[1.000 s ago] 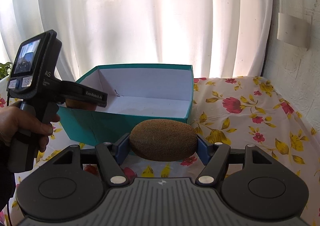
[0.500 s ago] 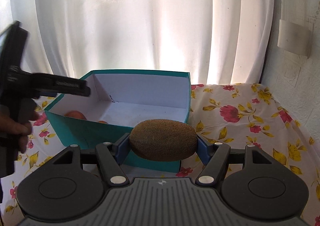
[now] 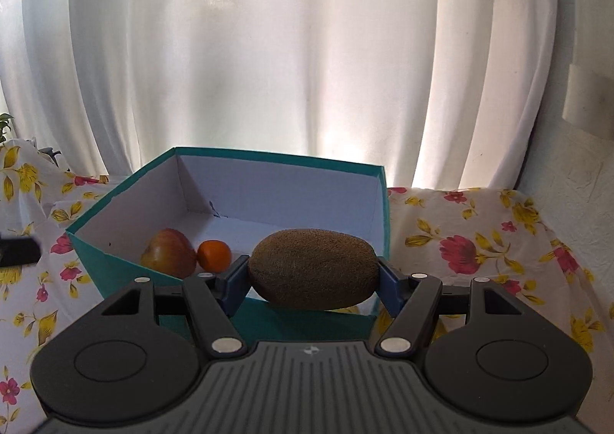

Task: Organize fruits
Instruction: 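Lower the kiwi into the teal box and open the right tool, then grasp a cherry tomato with the left tool while the right tool grasps a yellow pear, then drop the cherry tomato into the teal box with the left tool while the right tool carries the pear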

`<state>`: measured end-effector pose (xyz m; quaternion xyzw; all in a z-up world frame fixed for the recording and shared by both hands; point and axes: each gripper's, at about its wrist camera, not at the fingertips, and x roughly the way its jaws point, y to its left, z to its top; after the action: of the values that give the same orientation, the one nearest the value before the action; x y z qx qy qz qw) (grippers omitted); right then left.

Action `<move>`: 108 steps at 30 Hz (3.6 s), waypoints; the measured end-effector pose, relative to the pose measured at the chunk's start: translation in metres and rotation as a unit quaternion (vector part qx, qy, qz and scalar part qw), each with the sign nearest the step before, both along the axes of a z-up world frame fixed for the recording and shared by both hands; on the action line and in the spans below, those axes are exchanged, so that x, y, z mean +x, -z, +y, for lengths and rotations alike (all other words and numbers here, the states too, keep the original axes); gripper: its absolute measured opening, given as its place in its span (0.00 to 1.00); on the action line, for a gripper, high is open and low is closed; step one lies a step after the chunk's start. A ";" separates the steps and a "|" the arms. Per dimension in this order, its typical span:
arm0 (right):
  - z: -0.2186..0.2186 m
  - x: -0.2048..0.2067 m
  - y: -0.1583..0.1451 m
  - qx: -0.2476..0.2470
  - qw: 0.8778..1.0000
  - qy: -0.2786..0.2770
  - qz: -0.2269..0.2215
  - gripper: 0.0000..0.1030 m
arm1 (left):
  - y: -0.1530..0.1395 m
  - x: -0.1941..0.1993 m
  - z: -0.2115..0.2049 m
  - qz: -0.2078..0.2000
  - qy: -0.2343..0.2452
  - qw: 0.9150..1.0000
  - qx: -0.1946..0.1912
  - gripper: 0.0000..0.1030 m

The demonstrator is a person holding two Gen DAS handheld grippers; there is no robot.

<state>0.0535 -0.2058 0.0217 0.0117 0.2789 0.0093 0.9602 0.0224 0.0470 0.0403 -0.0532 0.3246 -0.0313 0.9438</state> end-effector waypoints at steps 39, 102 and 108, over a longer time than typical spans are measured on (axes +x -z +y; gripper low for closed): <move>-0.005 -0.083 0.008 0.041 0.999 -0.003 -0.007 1.00 | 0.071 -0.025 -0.024 0.100 0.104 0.988 0.056 0.77; 0.055 -0.077 0.079 0.015 0.981 -0.119 0.155 0.65 | 0.047 -0.033 -0.018 0.106 0.109 0.988 0.033 0.29; 0.043 -0.077 0.058 0.025 0.987 -0.105 0.120 0.65 | 0.024 -0.017 -0.021 0.080 0.114 0.990 0.037 0.29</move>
<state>-0.0237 -0.1628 -0.0358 0.0073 0.3910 0.1155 0.9131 0.0053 0.0260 0.0165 0.0166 0.4037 -0.1222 0.9065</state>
